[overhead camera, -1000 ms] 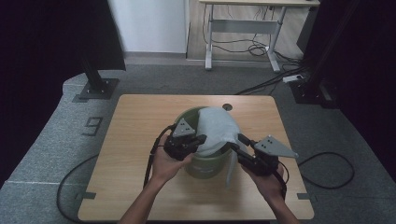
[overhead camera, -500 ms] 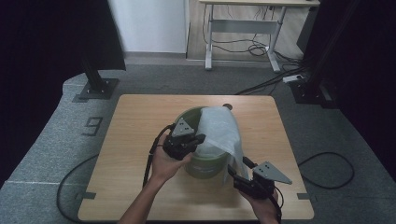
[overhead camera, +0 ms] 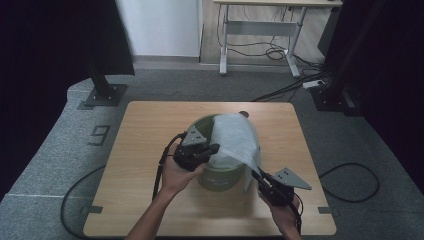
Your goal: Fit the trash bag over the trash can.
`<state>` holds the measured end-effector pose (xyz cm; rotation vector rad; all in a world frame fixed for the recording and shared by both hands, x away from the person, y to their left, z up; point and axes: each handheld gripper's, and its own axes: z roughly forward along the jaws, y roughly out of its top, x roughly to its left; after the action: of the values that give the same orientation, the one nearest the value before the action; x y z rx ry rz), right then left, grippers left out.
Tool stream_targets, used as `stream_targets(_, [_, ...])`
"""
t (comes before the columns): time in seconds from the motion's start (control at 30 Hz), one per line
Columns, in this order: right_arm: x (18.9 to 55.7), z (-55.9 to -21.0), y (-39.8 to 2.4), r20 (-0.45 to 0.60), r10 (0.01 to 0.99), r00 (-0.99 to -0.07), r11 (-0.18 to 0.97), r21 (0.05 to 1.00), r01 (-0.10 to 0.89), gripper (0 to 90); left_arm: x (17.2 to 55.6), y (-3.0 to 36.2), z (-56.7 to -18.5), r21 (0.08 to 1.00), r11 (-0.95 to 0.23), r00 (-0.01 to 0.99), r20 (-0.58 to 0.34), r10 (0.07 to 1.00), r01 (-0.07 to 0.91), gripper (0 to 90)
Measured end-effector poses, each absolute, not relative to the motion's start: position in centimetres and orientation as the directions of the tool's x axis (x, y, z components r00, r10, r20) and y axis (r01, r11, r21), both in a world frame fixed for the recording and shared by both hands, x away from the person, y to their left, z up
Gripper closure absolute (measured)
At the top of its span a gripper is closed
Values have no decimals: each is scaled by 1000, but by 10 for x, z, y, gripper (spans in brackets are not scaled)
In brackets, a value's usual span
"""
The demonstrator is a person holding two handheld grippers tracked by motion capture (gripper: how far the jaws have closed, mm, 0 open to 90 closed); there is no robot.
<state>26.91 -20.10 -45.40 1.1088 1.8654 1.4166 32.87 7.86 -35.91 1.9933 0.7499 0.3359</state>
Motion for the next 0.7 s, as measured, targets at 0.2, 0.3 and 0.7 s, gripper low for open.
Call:
stream_targets(0.2, [270, -427, -207, 7, 855, -518, 122, 969, 213, 886, 330, 85, -356, 862, -348, 772, -76, 631, 369, 900])
stream_targets(0.3, [270, -410, -206, -23, 853, -522, 129, 977, 168, 887, 331, 91, -355, 862, -342, 768, -81, 636, 374, 900])
stream_targets(0.7, [277, -357, -171, -117, 790, -602, 194, 979, 65, 886, 321, 107, -345, 912, -293, 744, -19, 668, 287, 536])
